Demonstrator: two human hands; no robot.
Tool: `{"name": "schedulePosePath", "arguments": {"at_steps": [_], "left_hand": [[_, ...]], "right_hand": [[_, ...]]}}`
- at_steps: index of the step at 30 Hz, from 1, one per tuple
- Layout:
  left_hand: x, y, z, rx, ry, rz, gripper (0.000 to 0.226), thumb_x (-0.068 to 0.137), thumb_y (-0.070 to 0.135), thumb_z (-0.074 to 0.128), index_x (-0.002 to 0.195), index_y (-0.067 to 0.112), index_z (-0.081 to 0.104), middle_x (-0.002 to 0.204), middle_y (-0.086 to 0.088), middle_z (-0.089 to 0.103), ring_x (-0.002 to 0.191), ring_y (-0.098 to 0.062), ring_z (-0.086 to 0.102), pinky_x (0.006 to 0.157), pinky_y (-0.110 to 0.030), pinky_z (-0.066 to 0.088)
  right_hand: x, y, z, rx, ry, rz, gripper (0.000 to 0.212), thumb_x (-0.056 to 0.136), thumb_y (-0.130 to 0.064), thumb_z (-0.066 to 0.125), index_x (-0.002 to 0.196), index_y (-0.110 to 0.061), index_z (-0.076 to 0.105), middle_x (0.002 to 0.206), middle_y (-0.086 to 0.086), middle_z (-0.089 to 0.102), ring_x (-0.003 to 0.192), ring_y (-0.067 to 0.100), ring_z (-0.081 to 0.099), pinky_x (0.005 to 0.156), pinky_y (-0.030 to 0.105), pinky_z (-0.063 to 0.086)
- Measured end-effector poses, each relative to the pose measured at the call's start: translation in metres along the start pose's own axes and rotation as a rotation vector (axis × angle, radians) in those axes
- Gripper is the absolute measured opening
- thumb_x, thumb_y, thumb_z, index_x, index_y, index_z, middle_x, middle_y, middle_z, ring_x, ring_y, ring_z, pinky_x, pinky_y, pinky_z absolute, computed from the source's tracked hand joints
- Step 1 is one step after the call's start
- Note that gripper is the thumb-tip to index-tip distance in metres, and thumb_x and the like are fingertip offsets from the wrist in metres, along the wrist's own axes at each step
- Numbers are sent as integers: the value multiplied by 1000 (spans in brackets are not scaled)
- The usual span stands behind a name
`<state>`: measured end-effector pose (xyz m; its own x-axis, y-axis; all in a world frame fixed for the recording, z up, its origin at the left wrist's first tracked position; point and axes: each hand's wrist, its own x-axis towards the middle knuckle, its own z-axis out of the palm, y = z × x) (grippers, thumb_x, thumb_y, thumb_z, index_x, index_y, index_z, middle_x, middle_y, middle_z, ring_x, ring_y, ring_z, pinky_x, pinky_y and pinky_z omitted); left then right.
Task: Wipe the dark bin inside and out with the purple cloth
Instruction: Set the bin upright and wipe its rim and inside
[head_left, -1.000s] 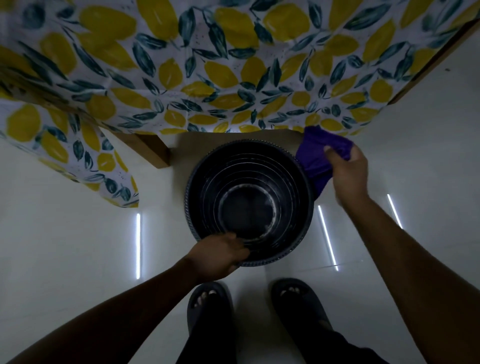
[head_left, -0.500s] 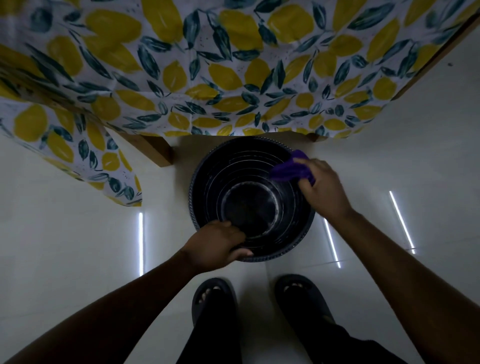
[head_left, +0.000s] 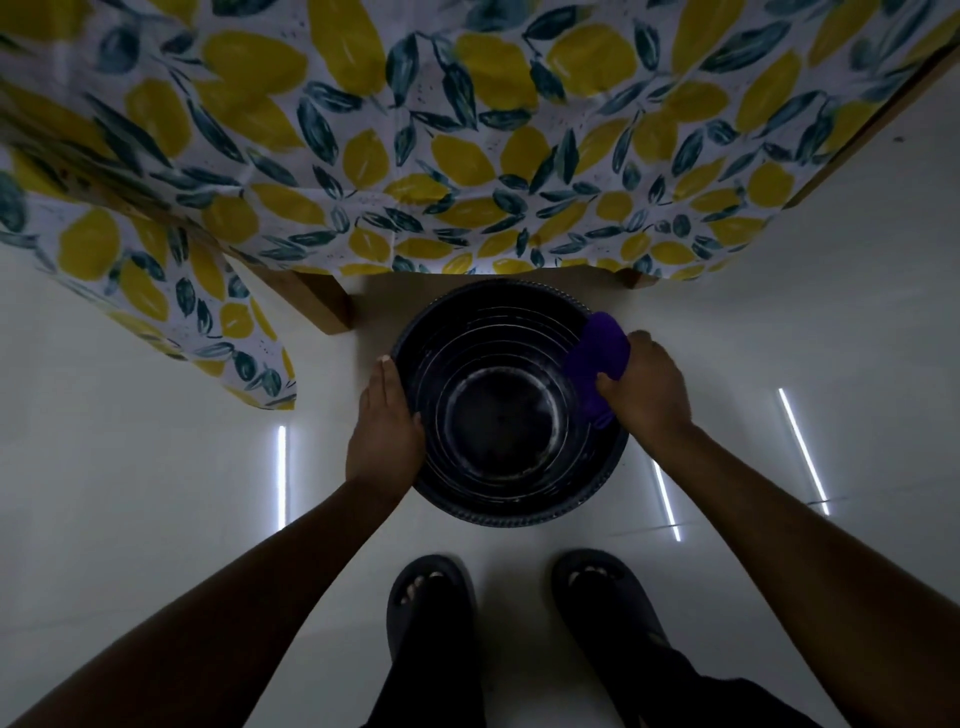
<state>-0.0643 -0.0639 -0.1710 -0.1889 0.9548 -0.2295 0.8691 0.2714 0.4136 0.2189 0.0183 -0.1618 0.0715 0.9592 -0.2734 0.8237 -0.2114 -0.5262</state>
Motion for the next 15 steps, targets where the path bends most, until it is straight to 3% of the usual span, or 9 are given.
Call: {"name": "schedulePosePath", "arguments": {"at_steps": [4,11,15], "left_hand": [[9,-3,-6,11,-10,50,70,96,22,46,152,7,7,159,-13,16,145,-30,20,114,-41,28],[13,-4,-2,-1,20,53,69,96,29,46,151,11,11,158,-11,21,143,-28,27,114,-42,33],[21,-2,-12,-15,80,26,54,90,28,53,137,10,35,133,-13,49,120,-28,50,94,-43,51]], "right_hand": [[-9,3,4,-16,62,46,31,84,-23,65,104,-5,49,97,17,59,82,32,59,64,34,45],[-10,4,9,-27,76,78,31,86,-25,63,107,-6,50,99,16,60,80,26,56,62,31,40],[-3,3,-3,-31,-30,126,50,83,-49,64,107,-8,50,102,11,62,89,29,61,70,39,51]]}}
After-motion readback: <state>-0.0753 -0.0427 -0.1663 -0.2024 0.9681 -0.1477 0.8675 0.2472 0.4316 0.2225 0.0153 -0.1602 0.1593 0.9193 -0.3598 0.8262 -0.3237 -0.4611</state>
